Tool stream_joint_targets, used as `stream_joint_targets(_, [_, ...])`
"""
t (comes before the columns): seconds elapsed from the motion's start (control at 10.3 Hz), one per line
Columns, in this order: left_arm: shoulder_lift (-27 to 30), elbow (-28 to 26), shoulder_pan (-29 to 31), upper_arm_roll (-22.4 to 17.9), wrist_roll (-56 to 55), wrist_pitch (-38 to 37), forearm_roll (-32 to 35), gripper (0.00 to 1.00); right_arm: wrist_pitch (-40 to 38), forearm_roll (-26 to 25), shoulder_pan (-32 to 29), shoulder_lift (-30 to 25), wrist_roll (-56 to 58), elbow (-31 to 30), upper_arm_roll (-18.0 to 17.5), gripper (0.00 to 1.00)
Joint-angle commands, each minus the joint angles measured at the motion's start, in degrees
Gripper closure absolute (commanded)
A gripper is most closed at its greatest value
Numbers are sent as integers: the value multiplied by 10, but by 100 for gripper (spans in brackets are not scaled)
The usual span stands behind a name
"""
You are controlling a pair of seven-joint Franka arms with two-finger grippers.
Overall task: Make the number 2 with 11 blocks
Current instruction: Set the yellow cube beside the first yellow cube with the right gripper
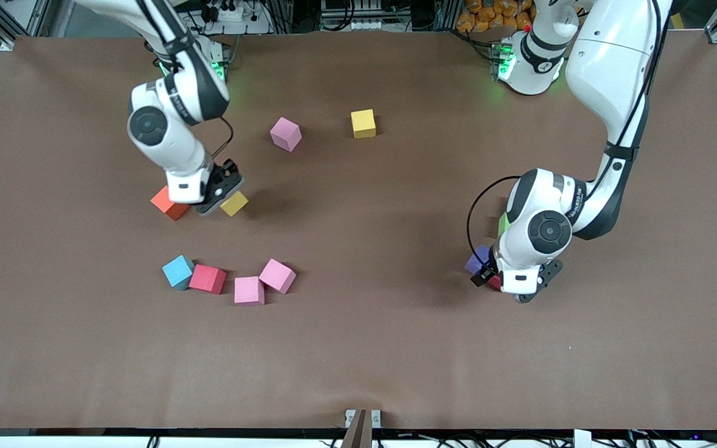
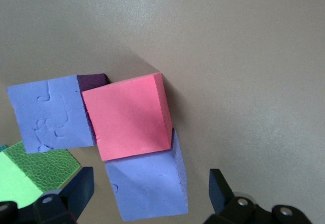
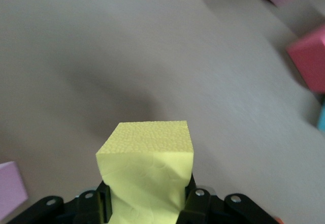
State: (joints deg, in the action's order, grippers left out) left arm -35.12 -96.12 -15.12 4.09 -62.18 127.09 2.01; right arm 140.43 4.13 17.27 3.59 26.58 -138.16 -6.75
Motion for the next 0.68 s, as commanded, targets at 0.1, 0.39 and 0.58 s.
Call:
stream_joint_targets(0.1, [-7,1,-7,-8,-5,4,-51,0,3,6,123,-12,6,12,0,52])
stream_joint_targets(0.39, [-17,0,-7,-8,-6,4,-58,0,5,6,215,-9,-4,16,-1,54])
stream_joint_targets(0.58, [-26,0,-7,-8,-6,5,-61,0,6,11,250,9,-6,18,-2,57])
